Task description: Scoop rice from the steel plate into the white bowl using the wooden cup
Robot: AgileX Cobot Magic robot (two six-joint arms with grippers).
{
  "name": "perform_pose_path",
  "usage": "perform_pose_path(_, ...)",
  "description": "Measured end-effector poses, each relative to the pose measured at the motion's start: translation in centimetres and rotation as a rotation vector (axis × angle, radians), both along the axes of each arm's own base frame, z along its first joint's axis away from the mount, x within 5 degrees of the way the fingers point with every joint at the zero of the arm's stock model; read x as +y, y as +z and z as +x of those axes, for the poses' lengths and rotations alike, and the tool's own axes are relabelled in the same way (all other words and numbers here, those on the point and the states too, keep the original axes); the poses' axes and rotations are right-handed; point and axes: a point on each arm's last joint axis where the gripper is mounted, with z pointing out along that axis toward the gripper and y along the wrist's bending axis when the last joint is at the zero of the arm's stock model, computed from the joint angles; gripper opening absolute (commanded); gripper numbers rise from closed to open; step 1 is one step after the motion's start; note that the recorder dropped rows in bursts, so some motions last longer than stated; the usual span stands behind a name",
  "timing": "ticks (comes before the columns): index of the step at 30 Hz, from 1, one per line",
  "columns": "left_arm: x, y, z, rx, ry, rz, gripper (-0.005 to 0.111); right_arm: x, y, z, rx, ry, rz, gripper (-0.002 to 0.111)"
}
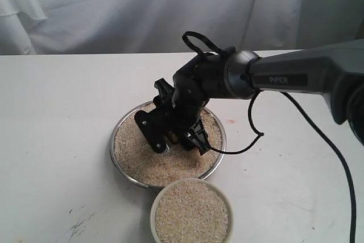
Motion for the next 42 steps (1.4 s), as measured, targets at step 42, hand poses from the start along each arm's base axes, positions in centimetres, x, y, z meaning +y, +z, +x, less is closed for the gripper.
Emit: perform_pose_path(42,0.0,0.0,0.0,0.0,0.0,0.0,0.0,-1.9,1.1,1.4,0.318,-0.223,0.316,0.0)
